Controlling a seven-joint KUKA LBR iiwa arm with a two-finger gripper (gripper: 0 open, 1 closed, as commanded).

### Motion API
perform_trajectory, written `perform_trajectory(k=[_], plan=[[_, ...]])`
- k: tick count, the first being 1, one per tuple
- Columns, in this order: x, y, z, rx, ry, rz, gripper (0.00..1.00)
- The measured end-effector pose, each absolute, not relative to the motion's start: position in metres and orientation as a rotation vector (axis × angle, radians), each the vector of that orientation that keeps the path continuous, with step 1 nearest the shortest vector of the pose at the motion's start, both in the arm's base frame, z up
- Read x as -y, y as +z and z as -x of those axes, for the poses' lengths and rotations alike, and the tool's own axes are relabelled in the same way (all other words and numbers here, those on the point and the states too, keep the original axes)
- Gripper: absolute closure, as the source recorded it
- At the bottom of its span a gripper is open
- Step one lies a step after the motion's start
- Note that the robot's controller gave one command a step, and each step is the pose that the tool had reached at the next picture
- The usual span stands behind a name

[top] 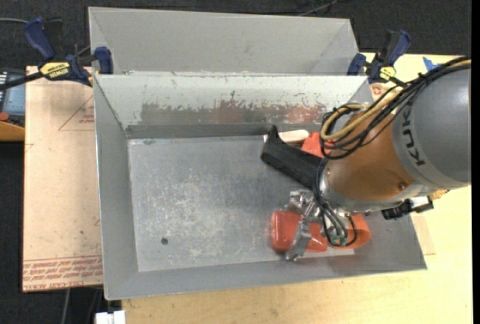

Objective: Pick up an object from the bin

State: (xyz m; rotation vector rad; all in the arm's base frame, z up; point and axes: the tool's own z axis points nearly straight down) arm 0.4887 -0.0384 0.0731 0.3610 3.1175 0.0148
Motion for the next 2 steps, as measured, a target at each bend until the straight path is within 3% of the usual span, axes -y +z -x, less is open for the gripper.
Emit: perform_trajectory(k=[1,2], plan=[[0.038,0.1,-0.486,-3.127,0.015,-0.362,1.0],[0.038,0.142,-0.488,-3.119,0.016,-0.36,1.0]])
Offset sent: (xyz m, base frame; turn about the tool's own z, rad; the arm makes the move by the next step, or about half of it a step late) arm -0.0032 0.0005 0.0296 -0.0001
